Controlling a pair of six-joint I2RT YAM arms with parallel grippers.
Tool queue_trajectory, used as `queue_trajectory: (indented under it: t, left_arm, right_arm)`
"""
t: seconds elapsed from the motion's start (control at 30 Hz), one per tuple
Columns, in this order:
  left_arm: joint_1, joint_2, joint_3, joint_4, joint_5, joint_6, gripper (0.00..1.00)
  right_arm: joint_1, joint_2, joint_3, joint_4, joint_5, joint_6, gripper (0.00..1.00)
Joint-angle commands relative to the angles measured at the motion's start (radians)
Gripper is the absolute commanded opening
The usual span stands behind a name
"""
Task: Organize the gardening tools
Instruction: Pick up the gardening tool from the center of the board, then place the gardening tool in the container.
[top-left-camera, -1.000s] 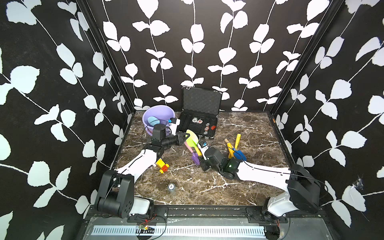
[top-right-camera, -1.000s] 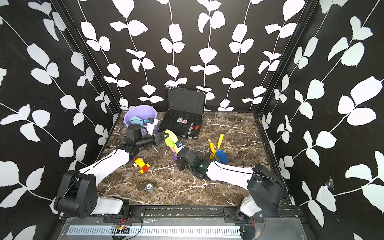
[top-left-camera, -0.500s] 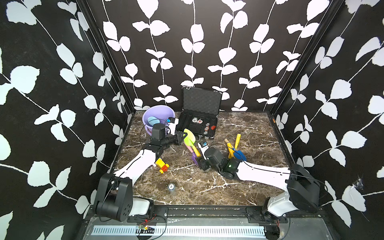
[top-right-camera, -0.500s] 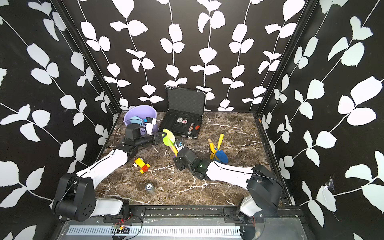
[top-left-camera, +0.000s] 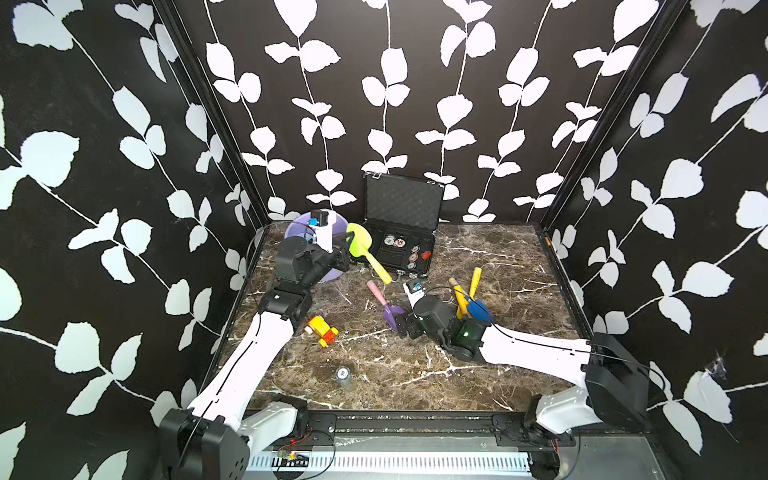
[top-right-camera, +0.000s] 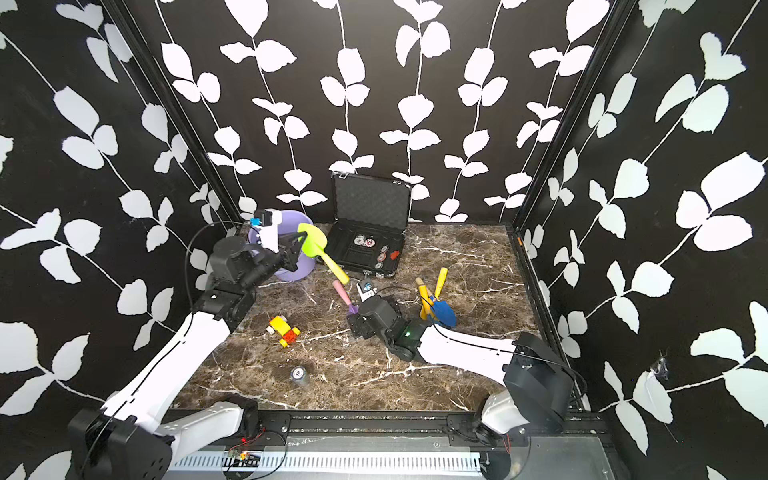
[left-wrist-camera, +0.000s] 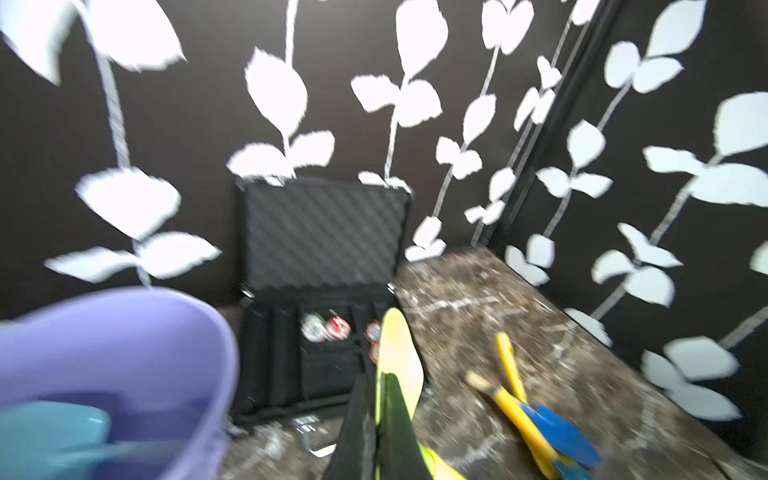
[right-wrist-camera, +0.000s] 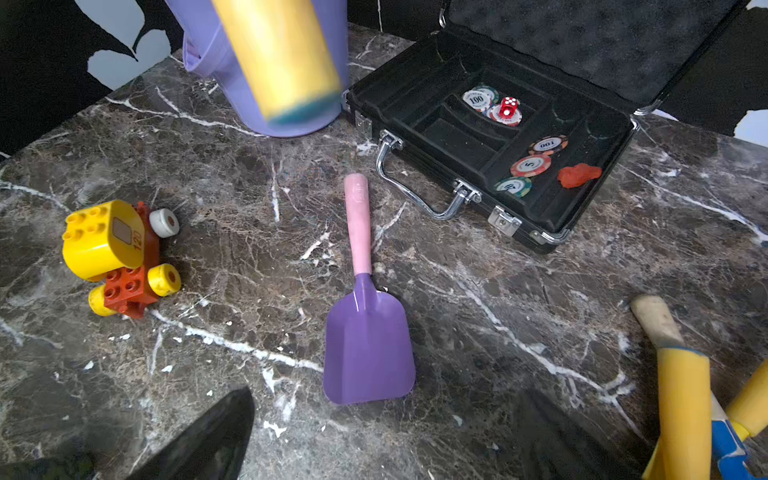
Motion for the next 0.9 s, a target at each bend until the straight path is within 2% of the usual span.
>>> queue_trajectory:
  t: [0.0,0.2,0.37,0.57,0.87]
  left_arm:
    - [0.001,-0.034,0.063,0.029,-0.206,0.123,0.00]
    - [0.001,-0.010,0.118,0.084,-0.475,0.294,0.00]
    - [0.013,0.061,0.160,0.140,-0.643,0.402,0.00]
    - [0.049,0.165,0.176,0.227,-0.698,0.450,0.00]
    - [0.096,0.338,0.181,0.283,-0.701,0.455,0.00]
  right_arm:
    - [-0.001,-0.008,-0.004,0.018,0.028,0.016,0.99]
    - [-0.001,-0.001,-0.011,0.020,0.025,0.017,0.99]
    - [0.000,0.003,-0.015,0.023,0.024,0.024,0.99]
    - [-0.002,0.011,-0.011,0.022,0.023,0.031,0.99]
    - [-0.002,0.023,-0.025,0.033,0.029,0.062,0.99]
